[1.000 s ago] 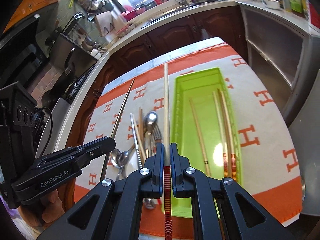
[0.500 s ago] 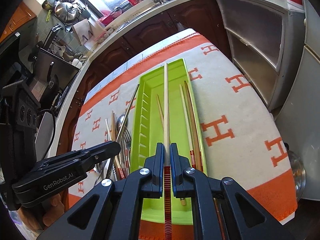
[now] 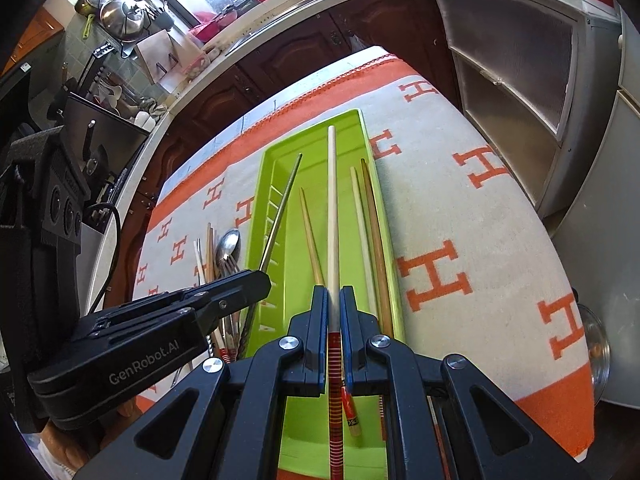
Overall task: Organize utensils
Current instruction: 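Carry both chopsticks into the lime-green tray and open both grippers, then move both grippers back over the remaining spoons and chopsticks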
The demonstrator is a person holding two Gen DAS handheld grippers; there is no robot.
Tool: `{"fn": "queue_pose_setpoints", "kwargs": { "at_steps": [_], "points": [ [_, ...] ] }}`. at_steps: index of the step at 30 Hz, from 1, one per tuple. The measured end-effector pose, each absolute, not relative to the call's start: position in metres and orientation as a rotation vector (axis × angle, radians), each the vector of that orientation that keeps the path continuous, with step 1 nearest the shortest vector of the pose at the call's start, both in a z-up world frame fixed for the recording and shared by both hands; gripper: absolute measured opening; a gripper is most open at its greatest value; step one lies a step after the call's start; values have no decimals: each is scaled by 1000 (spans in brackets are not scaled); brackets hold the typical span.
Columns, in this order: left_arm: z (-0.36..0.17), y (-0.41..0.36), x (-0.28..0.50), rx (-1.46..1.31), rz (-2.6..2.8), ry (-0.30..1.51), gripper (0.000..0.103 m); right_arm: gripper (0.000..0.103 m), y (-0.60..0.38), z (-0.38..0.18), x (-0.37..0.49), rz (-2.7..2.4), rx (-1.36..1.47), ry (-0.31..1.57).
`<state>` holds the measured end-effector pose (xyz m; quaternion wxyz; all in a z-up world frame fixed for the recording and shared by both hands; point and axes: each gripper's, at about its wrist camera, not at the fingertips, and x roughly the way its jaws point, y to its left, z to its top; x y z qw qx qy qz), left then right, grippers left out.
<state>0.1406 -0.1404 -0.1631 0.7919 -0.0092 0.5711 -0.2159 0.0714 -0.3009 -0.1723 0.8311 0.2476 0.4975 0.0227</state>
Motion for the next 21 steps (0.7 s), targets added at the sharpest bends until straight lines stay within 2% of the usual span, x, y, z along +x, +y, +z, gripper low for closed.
{"fn": "queue_pose_setpoints", "kwargs": {
  "at_steps": [12, 14, 15, 17, 18, 19, 21],
  "points": [
    [-152, -123, 131, -7, -443, 1204, 4, 7, -292, -185, 96, 41, 499, 1086],
    [-147, -117, 126, 5, -432, 1192, 6, 13, -290, -186, 99, 41, 494, 1093],
    [-144, -114, 124, 11, -427, 1185, 7, 21, -290, -186, 100, 41, 491, 1097],
    [-139, -106, 121, 19, -412, 1171, 13, 34, -287, -185, 100, 40, 490, 1094],
    [-137, -101, 118, 19, -405, 1165, 21, 38, -287, -184, 99, 38, 489, 1087],
    [-135, -95, 116, 14, -396, 1158, 31, 38, -285, -182, 99, 37, 486, 1076],
    [-130, -83, 113, 1, -374, 1142, 42, 38, -283, -178, 97, 45, 476, 1067]
  ]
}}
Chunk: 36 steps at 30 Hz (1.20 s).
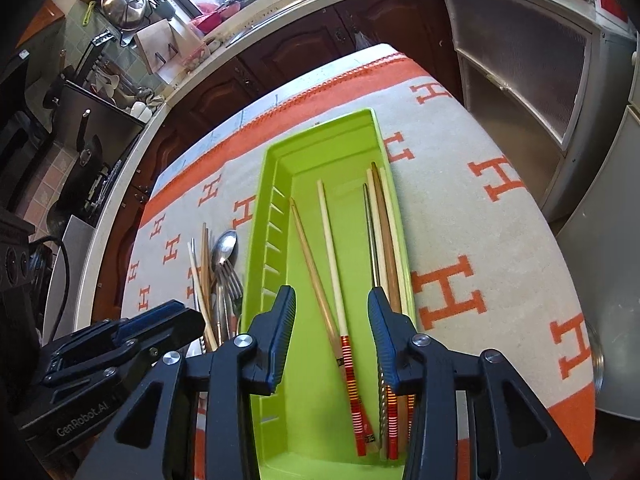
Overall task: Organize utensils
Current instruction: 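Move both grippers back over the remaining spoons and chopsticks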
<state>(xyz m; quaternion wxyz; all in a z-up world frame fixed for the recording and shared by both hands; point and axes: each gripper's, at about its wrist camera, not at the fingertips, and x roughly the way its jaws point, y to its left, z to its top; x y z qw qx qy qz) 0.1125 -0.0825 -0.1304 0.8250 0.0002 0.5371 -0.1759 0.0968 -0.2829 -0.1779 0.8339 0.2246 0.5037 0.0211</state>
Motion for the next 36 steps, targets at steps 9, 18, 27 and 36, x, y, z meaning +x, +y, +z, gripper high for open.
{"fn": "queue_pose_setpoints", "kwargs": {
  "at_steps": [9, 18, 27, 36],
  "points": [
    [-125, -29, 98, -39, -263, 1125, 44, 38, -267, -165, 81, 83, 446, 1067],
    [-129, 7, 81, -57, -206, 1113, 44, 38, -244, -155, 67, 116, 399, 1079],
    [-135, 36, 71, -83, -170, 1114, 44, 38, -212, -142, 60, 157, 332, 1087],
    [-145, 78, 67, -113, -111, 1115, 44, 38, -170, -141, 62, 205, 244, 1118]
  ]
}}
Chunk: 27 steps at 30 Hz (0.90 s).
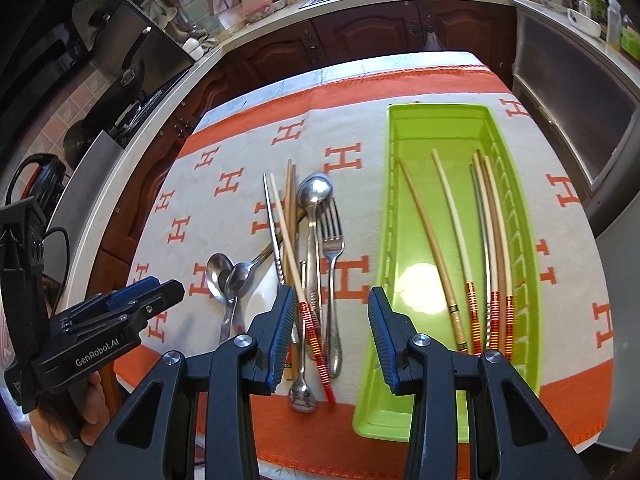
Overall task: Organize utensils
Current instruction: 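Move both grippers back over the remaining spoons and chopsticks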
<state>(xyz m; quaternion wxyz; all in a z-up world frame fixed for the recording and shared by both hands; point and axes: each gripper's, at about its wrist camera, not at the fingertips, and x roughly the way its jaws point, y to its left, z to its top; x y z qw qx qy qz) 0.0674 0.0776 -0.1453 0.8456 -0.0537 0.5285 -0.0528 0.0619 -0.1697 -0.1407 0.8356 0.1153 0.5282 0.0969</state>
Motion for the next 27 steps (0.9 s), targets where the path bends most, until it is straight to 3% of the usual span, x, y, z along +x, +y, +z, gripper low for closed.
{"fn": "queue_pose_setpoints", "kwargs": {
  "at_steps": [12, 18, 27],
  "points": [
    [-176, 121, 73, -192, -63, 1184, 44, 37, -117, -152, 81, 295, 125, 1142],
    [-182, 115, 80, -189, -90, 1193, 44, 18, -107, -169, 97, 303, 76, 1156],
    [-184, 109, 90, -198, -121, 1201, 44, 13, -99, -199, 122, 336, 12, 1203]
  ]
}}
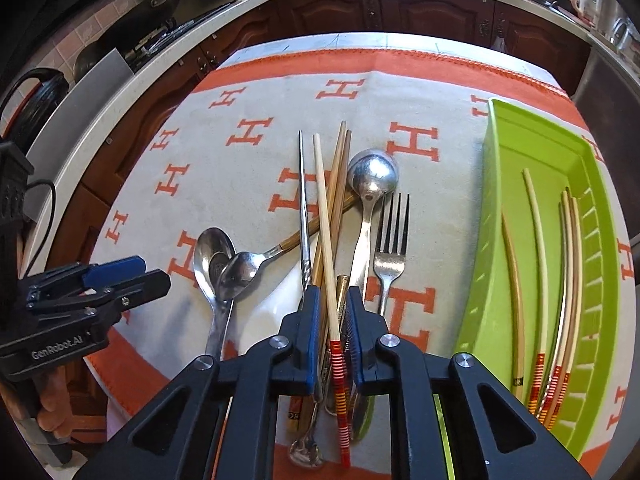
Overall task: Organize utensils
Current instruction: 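Move both grippers back over the remaining spoons and chopsticks, then grasp a red-striped chopstick with the right gripper while the left grasps a metal chopstick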
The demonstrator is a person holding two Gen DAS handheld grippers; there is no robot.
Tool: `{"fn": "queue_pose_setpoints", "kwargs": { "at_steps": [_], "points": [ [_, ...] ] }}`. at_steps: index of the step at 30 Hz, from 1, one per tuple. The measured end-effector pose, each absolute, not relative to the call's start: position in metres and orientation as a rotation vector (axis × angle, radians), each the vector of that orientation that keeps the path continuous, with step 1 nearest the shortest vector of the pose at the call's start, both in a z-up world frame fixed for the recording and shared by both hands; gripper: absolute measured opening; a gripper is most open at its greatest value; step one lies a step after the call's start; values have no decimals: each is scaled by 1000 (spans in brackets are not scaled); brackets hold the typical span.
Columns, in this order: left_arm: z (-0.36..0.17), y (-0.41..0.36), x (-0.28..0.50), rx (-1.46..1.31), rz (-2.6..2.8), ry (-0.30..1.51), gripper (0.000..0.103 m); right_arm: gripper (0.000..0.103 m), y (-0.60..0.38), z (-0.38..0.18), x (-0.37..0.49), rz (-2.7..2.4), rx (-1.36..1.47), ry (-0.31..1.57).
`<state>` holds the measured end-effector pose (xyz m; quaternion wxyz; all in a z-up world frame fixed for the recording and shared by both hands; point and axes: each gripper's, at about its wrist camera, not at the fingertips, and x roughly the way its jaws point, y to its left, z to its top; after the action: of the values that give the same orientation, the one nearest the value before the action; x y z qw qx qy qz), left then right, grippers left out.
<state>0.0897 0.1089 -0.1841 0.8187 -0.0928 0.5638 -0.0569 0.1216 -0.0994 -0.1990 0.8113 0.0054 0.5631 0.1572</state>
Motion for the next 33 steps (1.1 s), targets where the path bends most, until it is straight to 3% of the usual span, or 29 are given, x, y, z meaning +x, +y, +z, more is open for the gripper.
{"fn": "queue_pose_setpoints", "kwargs": {
  "at_steps": [14, 26, 30, 33],
  "points": [
    [-183, 101, 106, -197, -145, 1206, 44, 5, -97, -219, 133, 409, 55, 1233],
    [-176, 49, 150, -165, -265, 1197, 44, 5, -126, -179, 125, 421, 188, 1138],
    [-192, 38, 180, -195, -257, 1256, 32, 5, -141, -172, 121, 409, 222, 1121],
    [-202, 37, 197, -242, -241, 1291, 31, 5, -152, -172, 118, 398, 243, 1121]
  ]
}}
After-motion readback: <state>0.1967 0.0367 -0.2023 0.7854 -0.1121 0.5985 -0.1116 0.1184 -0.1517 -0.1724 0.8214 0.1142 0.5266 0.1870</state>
